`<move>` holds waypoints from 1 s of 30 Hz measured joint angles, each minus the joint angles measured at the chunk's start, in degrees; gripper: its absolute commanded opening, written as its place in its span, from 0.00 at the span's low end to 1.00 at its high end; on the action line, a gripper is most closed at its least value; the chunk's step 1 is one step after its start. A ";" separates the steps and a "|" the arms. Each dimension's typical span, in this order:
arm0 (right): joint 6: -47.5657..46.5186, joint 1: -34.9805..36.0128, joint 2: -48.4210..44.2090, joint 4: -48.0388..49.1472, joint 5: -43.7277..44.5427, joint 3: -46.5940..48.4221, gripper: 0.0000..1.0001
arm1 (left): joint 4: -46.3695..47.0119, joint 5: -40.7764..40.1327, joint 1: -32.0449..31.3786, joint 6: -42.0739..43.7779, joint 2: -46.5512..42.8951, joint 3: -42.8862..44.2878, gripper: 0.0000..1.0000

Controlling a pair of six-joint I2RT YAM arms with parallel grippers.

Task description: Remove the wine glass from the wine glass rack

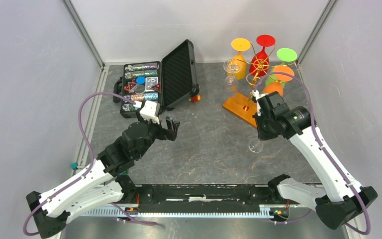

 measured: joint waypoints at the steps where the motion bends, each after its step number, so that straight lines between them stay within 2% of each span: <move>1: -0.07 -0.35 0.00 0.00 -0.04 -0.31 0.02 | 0.00 0.00 0.00 0.00 -0.13 -0.02 1.00; 6: -0.57 -1.46 0.02 0.11 -0.13 -0.92 0.29 | 0.02 -0.09 0.00 0.00 -0.83 -0.31 1.00; 9: -1.03 -1.90 0.39 0.07 0.22 -0.90 0.42 | 0.02 -0.44 0.00 0.00 -1.11 -0.50 1.00; 13: -1.33 -2.16 1.20 -0.02 1.53 0.35 0.47 | 0.00 -1.49 0.00 0.00 -1.64 -0.72 1.00; 18: -1.46 -2.60 3.41 -0.17 3.48 6.88 0.50 | 0.22 -2.56 0.00 0.00 -3.17 -1.05 1.00; 21: -1.49 -2.64 4.44 -0.15 4.02 11.56 0.60 | 0.22 -3.10 0.00 0.00 -3.76 -1.27 1.00; 30: -2.38 -2.73 6.71 1.79 4.15 31.87 0.78 | 0.17 -4.07 0.00 0.00 -4.15 -1.38 1.00</move>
